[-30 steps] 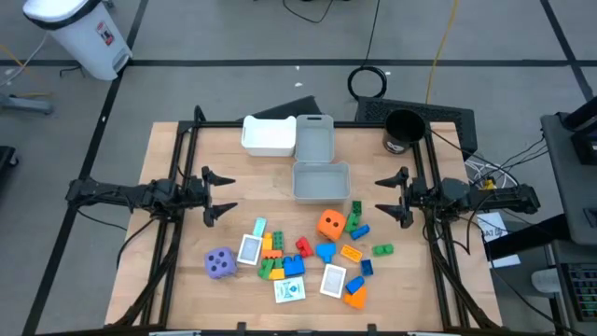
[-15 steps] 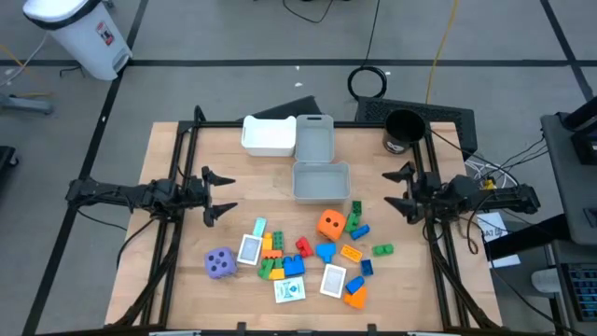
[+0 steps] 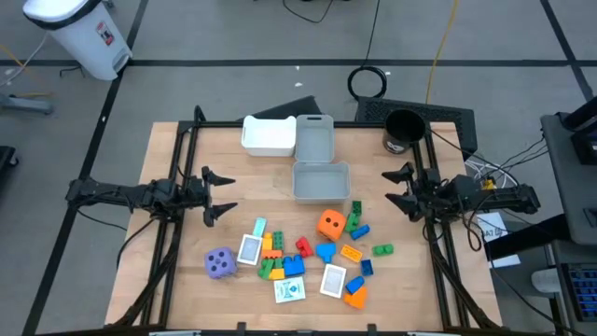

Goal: Pick & Place Toys
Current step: Put the brown playing card box into the top gray bin

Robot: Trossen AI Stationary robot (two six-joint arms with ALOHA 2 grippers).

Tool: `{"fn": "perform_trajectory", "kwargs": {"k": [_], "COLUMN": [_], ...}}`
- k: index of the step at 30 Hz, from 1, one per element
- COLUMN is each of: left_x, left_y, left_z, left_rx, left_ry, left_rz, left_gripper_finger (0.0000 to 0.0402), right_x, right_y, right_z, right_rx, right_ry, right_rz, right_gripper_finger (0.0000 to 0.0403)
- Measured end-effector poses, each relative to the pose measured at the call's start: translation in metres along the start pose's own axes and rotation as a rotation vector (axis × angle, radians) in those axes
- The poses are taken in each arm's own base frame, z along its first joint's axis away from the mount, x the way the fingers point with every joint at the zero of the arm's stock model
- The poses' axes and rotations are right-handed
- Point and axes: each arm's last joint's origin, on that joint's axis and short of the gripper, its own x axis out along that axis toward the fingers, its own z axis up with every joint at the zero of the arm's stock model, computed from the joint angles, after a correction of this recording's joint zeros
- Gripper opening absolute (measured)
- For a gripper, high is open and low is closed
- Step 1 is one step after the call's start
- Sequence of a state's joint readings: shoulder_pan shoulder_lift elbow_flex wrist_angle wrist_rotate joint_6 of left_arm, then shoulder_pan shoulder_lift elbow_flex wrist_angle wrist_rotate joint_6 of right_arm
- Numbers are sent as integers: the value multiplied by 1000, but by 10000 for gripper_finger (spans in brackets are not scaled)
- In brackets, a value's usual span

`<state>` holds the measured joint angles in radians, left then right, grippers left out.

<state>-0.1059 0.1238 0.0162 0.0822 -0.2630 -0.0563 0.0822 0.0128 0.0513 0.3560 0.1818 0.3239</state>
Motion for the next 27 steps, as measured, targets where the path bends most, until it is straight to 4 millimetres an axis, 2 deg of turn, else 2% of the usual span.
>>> {"fn": "perform_trajectory", "kwargs": {"k": [7, 11, 15, 22, 27], "left_x": [0, 0, 0, 0, 0], "left_y": [0, 0, 0, 0, 0], "left_z": [0, 0, 0, 0, 0], "left_rx": [0, 0, 0, 0, 0], "left_ry": [0, 0, 1, 1, 1], "left_rz": [0, 0, 0, 0, 0], "left_gripper_finger": [374, 374, 374, 374, 374], "right_x": [0, 3, 10, 29, 37], "right_y": [1, 3, 8, 25, 30], "right_z": [2, -3, -10, -22, -43], "right_rx": [-43, 79, 117, 3, -137], "right_ry": [-23, 38, 94, 90, 187], "right_rz": [7, 55, 85, 202, 232], "right_gripper_finger": [345, 345, 345, 345, 345]}}
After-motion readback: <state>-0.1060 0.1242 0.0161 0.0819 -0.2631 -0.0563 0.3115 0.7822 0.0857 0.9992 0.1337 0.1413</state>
